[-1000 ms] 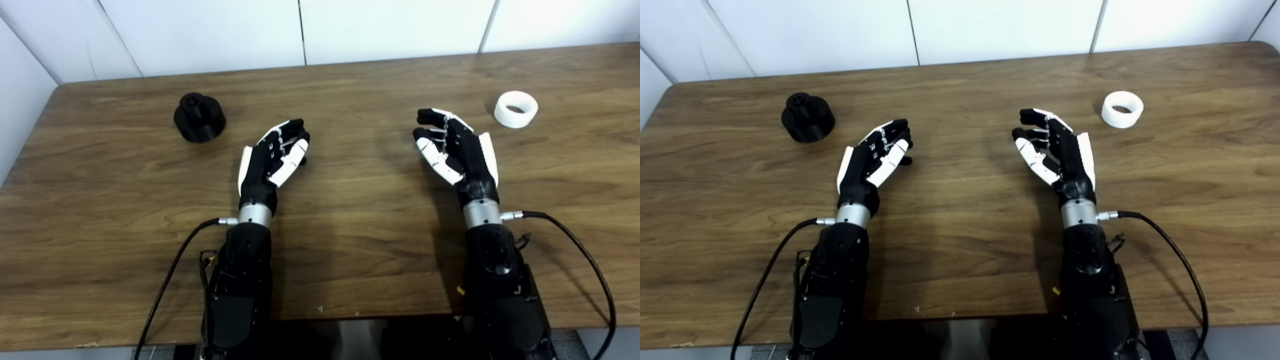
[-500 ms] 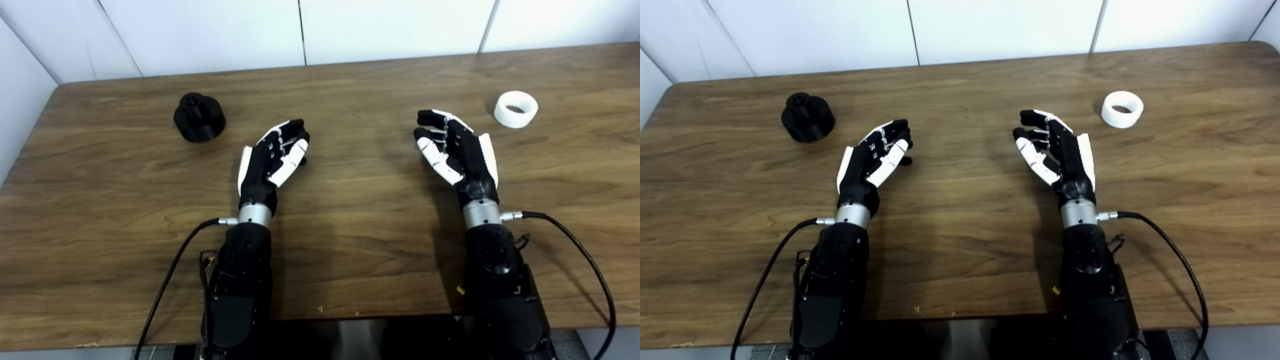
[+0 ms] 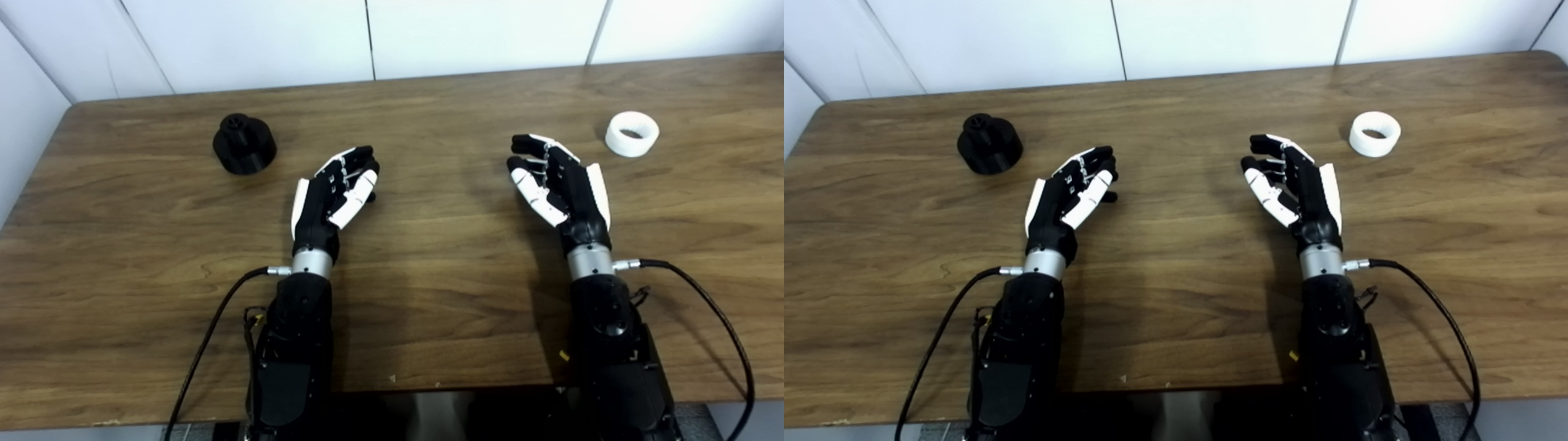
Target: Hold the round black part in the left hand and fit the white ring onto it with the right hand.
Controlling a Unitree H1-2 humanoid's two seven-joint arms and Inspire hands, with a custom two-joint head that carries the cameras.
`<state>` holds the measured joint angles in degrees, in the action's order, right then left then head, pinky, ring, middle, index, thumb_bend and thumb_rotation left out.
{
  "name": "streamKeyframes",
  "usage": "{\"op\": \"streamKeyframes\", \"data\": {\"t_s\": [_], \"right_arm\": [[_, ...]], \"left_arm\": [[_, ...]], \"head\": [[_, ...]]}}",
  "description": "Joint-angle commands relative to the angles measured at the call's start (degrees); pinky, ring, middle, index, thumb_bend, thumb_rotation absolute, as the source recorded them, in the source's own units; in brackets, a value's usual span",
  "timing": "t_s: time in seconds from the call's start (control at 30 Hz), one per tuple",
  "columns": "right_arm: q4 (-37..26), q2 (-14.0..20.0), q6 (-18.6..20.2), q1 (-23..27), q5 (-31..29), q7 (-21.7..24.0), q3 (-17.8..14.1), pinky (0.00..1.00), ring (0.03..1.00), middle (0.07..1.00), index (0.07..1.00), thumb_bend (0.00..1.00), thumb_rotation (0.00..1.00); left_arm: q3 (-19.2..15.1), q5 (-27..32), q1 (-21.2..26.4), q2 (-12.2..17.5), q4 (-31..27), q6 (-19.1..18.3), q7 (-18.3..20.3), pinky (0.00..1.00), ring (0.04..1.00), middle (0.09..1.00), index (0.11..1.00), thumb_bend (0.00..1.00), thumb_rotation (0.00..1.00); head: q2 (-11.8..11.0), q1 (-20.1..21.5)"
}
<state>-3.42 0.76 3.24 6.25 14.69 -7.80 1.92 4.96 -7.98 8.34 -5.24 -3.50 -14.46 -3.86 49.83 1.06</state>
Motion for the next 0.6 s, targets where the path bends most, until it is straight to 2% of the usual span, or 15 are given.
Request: {"op": "streamKeyframes", "data": {"t_s": [0.0, 0.13, 0.33, 0.5, 0.57], "right_arm": [[-2.2, -0.5, -1.4, 1.7, -0.2, -0.3, -0.1, 0.63, 0.675, 0.741, 0.723, 0.47, 0.51], [-2.1, -0.4, -1.3, 1.8, 0.0, -0.4, -0.1, 0.63, 0.674, 0.741, 0.723, 0.46, 0.52], [-1.6, -0.3, -1.4, 2.2, -0.1, -0.5, -0.3, 0.64, 0.676, 0.740, 0.723, 0.47, 0.52], [-1.6, -0.1, -1.1, 2.5, 0.1, -0.3, -0.4, 0.64, 0.674, 0.737, 0.722, 0.47, 0.53], [-1.6, 0.0, -1.2, 2.5, 0.0, -0.3, -0.4, 0.65, 0.674, 0.737, 0.722, 0.47, 0.53]], "left_arm": [[1.1, -3.0, 2.1, 1.2, -3.3, 2.5, -0.4, 0.67, 0.754, 0.771, 0.719, 0.47, 0.40], [1.4, -4.1, 2.4, 2.3, -6.7, 1.5, 0.0, 0.66, 0.740, 0.773, 0.727, 0.46, 0.38], [1.3, -4.7, 3.4, 4.6, -9.9, 2.0, 1.1, 0.61, 0.715, 0.773, 0.723, 0.50, 0.41], [1.0, -5.9, 4.2, 6.4, -12.5, 0.4, 1.8, 0.63, 0.761, 0.772, 0.733, 0.51, 0.44], [1.4, -8.0, 4.6, 7.8, -12.8, 1.3, 1.8, 0.66, 0.767, 0.771, 0.738, 0.49, 0.45]], "head": [[0.0, 0.0], [0.0, -0.1], [-0.2, -0.1], [-0.3, -0.1], [-0.3, -0.2]]}}
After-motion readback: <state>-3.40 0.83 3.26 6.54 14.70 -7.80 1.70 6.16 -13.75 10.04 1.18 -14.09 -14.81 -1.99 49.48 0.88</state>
